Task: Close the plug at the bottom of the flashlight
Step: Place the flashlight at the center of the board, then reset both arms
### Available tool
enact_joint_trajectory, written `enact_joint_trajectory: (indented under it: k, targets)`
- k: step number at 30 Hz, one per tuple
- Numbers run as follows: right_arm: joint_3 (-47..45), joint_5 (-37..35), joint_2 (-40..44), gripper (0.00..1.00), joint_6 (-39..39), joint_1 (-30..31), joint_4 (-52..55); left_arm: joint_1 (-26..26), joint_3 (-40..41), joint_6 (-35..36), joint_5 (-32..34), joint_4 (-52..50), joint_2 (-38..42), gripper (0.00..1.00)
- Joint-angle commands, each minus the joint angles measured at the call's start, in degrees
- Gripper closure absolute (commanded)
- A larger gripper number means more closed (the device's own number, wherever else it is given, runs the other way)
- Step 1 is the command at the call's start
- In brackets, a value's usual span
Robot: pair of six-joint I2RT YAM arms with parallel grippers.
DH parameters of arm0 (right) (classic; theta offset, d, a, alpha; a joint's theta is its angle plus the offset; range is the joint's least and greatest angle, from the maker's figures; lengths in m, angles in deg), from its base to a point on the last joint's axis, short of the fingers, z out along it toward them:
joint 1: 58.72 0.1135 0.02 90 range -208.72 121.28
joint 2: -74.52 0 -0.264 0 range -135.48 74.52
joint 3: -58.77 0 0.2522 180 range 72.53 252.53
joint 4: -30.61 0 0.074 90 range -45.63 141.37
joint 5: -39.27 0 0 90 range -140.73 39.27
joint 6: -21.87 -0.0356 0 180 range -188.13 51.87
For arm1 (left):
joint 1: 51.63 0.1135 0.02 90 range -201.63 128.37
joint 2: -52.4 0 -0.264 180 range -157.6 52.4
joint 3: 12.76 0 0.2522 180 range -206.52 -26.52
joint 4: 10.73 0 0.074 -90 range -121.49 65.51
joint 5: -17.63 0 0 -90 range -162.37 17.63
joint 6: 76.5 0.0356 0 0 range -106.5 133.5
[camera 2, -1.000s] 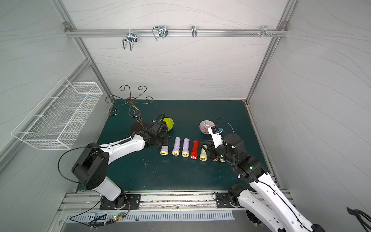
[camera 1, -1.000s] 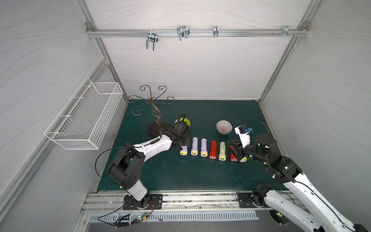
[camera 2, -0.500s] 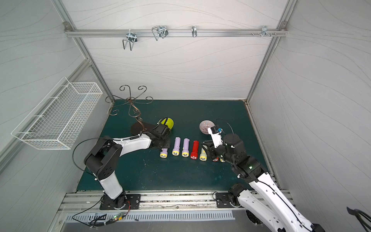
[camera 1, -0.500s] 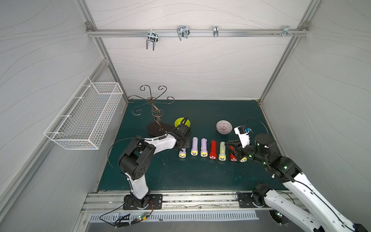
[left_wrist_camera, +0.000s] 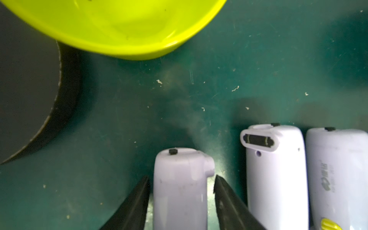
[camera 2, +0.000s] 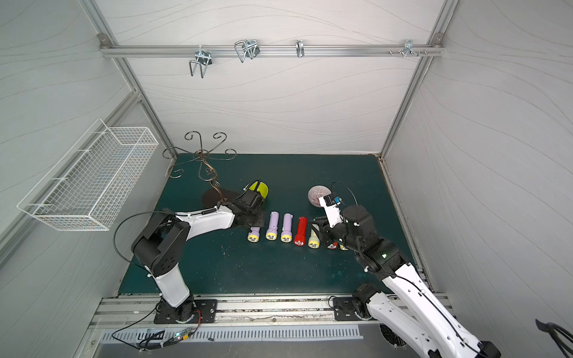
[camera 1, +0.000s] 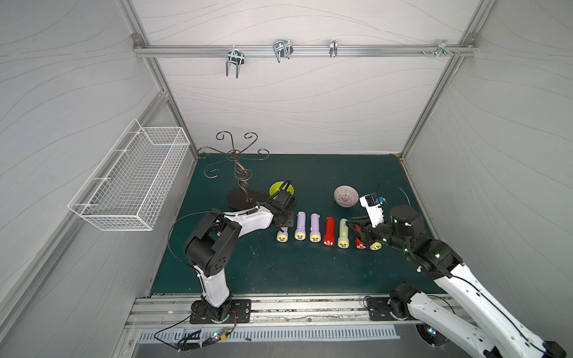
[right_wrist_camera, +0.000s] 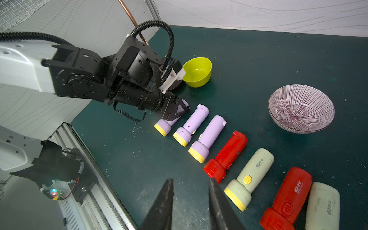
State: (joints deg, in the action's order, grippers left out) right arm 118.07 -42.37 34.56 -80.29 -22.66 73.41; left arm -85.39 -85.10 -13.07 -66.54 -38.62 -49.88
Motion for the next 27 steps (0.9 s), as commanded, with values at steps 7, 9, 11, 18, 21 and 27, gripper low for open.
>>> enact_joint_trajectory:
  k: [7,9,11,18,21,27]
  targets:
    - [-0.06,-0.10,0.19,0.67,-0.60,0.33,0.75,0.10,-1.66,0.54,2.37,-0.96,6.68,0.42]
    - [0.17,-0.54,0.39,0.64,-0.78,0.33,1.20,0.12,-1.09,0.94,3.68,-2.27,10.01,0.40]
    - [0.58,-1.47,0.61,0.53,-0.97,0.30,1.85,0.10,-0.50,1.88,4.83,-3.30,13.62,0.01]
    - [2.03,-10.23,1.55,0.01,0.61,0.17,5.31,0.99,3.19,3.60,14.51,-4.73,25.79,0.00]
    - [1.86,-16.66,2.21,0.01,-2.62,0.23,5.81,1.63,6.26,4.22,16.99,-1.88,30.01,0.00]
    - [-5.90,-24.86,8.58,0.01,-2.65,0.21,-4.67,1.75,9.27,2.80,23.62,-0.41,33.42,0.00]
